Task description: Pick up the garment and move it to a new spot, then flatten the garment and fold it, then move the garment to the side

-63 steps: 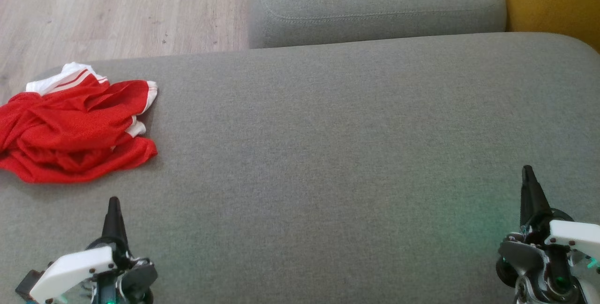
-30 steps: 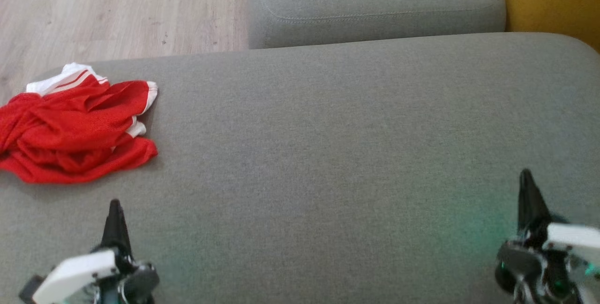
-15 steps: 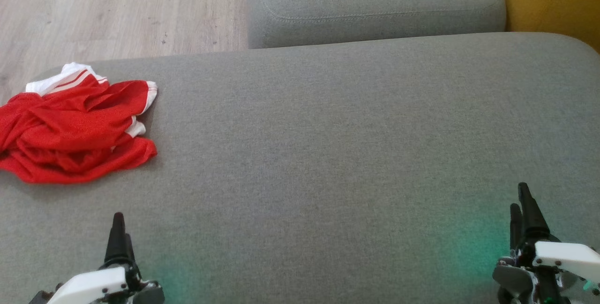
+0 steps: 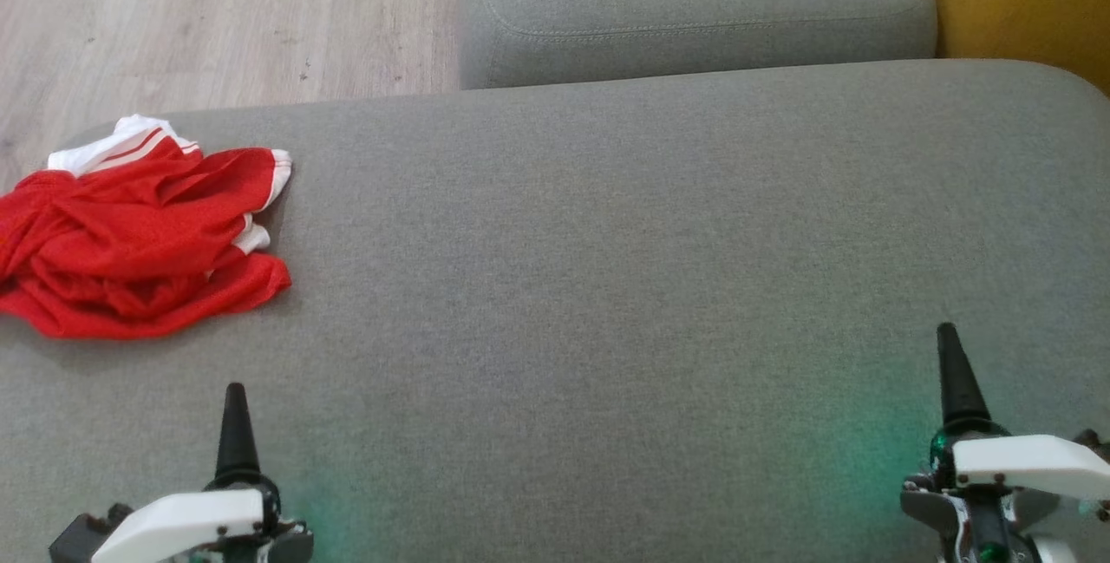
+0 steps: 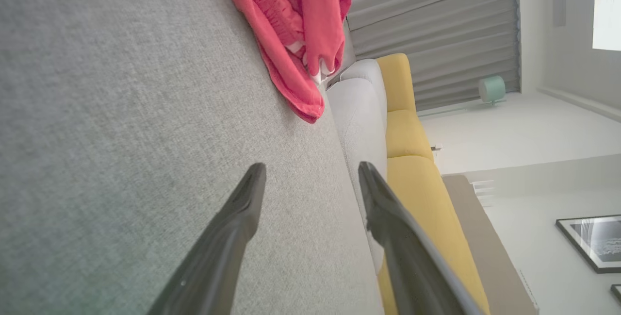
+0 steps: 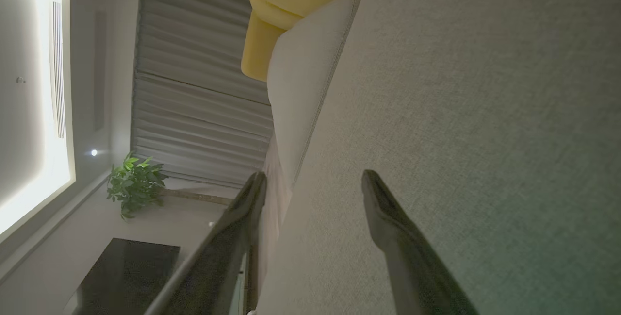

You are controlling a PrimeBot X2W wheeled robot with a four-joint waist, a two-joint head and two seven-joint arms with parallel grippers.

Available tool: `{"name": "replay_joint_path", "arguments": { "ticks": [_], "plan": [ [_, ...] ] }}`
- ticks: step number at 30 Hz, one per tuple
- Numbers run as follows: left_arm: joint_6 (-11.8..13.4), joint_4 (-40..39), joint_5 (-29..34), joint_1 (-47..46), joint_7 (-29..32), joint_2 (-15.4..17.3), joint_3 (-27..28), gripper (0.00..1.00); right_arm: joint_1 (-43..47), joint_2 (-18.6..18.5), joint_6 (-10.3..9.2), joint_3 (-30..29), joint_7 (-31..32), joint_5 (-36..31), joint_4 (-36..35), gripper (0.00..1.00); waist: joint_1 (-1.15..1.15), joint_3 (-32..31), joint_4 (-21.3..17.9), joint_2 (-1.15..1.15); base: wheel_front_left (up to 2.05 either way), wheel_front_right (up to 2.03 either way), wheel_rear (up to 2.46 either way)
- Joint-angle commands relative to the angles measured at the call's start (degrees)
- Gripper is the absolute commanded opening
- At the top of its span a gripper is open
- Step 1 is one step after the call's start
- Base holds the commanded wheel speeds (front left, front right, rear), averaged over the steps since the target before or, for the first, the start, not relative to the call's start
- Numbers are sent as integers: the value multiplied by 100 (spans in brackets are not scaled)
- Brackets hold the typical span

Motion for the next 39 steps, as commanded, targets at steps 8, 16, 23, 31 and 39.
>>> {"name": "replay_joint_path", "arguments": {
  "ticks": [8,16,23,31,39],
  "plan": [
    [27,-207,810,-220,-186,79,-105,100,-221,-21,13,183,-180,-903,-301,100,0,-4,7,0,0,0,0],
    [55,-217,1484,-221,-320,107,-209,100,-234,-25,16,331,-316,-1601,-330,100,0,-12,18,0,0,0,0],
    [69,-230,2003,-213,-437,110,-277,100,-245,-28,19,456,-434,-2179,-350,100,0,-20,40,0,0,0,0],
    [92,-229,2710,-195,-588,142,-366,100,-262,-32,22,599,-586,-2899,-368,100,0,-31,56,0,0,0,0],
    [93,-168,3365,-199,-722,253,-474,100,-283,-36,25,709,-721,-3532,-378,100,0,-35,60,0,0,0,0]
  ]
}}
